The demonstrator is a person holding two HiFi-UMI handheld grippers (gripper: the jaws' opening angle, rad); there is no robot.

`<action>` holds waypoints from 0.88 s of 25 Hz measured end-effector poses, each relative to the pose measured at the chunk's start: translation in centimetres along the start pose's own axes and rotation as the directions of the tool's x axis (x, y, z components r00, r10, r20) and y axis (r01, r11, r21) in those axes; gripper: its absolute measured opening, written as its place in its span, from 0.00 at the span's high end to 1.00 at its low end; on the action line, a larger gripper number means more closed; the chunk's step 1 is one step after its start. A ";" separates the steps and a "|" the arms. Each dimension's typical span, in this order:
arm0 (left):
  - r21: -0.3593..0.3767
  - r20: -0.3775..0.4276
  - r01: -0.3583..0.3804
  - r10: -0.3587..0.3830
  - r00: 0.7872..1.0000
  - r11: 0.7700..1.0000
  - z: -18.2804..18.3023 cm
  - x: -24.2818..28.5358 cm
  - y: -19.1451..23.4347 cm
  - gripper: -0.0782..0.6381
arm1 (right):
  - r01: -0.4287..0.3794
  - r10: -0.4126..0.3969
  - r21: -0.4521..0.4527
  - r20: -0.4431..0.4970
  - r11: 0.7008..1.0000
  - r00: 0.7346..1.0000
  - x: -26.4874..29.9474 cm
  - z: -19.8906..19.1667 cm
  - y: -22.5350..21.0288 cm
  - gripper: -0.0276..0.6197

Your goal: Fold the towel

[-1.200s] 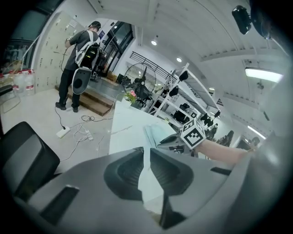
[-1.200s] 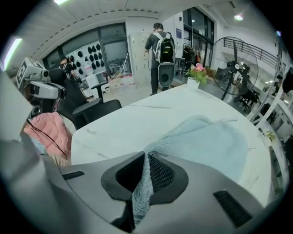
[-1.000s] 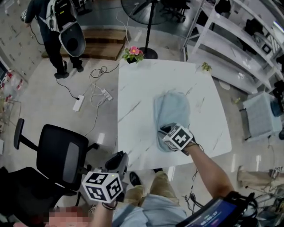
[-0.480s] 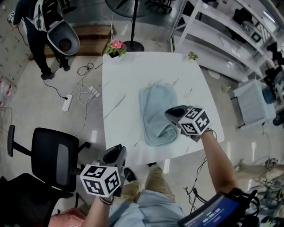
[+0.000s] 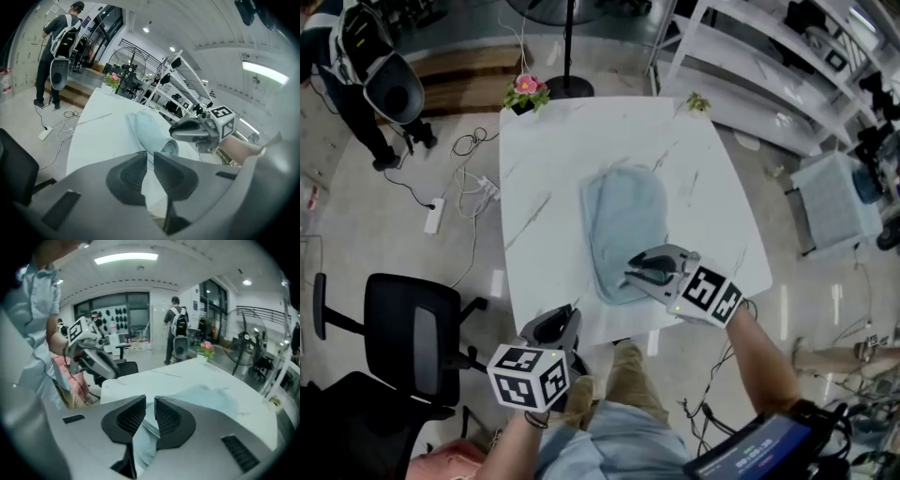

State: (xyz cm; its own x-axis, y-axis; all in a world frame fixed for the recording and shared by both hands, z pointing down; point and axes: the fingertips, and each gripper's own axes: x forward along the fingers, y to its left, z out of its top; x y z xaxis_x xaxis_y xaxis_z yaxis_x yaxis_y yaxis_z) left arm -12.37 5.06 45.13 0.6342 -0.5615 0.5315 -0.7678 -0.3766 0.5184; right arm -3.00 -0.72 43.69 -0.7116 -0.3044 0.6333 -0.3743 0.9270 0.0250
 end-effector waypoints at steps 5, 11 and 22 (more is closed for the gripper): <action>0.006 -0.014 -0.019 0.019 1.000 1.000 -0.3 0.1 0.2 0.82 | -0.060 0.048 -0.090 -0.138 0.994 0.989 4.1 -4.3 3.9 0.68; -0.008 0.000 -0.046 0.046 0.999 0.999 -0.6 -0.5 1.0 0.82 | 0.021 -0.052 -0.126 -0.247 0.992 0.968 5.0 -6.8 1.3 0.88; -0.040 0.029 -0.068 0.069 0.997 0.997 -0.1 -1.7 1.9 0.82 | -0.113 0.120 0.041 -0.221 0.993 0.968 6.9 -4.1 6.9 0.89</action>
State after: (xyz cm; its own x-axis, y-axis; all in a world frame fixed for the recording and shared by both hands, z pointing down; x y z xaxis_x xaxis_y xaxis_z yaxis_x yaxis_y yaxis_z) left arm -14.89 5.32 45.26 0.5769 -0.6072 0.5464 -0.8047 -0.3078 0.5076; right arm -8.09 4.50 51.38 -0.6021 -0.1351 0.7869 -0.3153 0.9457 -0.0789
